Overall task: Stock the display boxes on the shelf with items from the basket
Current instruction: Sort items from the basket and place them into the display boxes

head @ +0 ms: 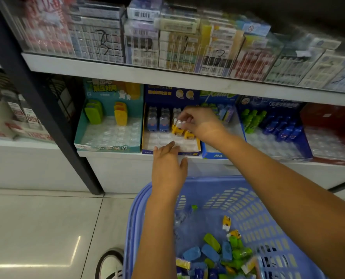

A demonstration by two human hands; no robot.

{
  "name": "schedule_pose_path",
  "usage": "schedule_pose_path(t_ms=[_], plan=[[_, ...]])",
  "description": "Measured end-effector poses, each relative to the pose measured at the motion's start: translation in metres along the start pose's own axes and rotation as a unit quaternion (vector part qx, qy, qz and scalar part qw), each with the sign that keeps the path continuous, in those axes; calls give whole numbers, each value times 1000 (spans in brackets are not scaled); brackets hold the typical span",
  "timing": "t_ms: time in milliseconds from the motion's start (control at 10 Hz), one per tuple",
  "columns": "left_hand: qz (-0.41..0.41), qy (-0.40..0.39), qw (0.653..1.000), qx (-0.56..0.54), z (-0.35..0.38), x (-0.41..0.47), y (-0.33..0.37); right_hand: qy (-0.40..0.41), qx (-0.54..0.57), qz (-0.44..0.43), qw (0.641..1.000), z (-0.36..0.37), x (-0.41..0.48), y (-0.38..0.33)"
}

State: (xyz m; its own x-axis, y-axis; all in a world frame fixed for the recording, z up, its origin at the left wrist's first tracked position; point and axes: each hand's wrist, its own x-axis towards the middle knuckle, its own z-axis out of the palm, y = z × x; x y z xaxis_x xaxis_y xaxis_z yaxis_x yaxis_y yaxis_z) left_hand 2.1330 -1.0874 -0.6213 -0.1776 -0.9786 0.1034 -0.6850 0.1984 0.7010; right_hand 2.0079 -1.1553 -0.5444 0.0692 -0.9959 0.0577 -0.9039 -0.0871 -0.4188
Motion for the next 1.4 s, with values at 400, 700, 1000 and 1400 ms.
schedule_pose_path(t_ms=[400, 700, 1000, 1400], plan=[[6, -5, 1000, -7, 0, 5, -6, -56, -149, -43, 986, 0, 15, -8], [32, 105, 982, -154, 12, -20, 16, 27, 5, -89, 996, 6, -82, 30], [-22, -348, 937, 28, 144, -70, -10, -325, -91, 204, 919, 121, -198, 190], [-2, -466, 878, 112, 224, -119, -55, -363, -116, 127, 916, 178, -197, 232]])
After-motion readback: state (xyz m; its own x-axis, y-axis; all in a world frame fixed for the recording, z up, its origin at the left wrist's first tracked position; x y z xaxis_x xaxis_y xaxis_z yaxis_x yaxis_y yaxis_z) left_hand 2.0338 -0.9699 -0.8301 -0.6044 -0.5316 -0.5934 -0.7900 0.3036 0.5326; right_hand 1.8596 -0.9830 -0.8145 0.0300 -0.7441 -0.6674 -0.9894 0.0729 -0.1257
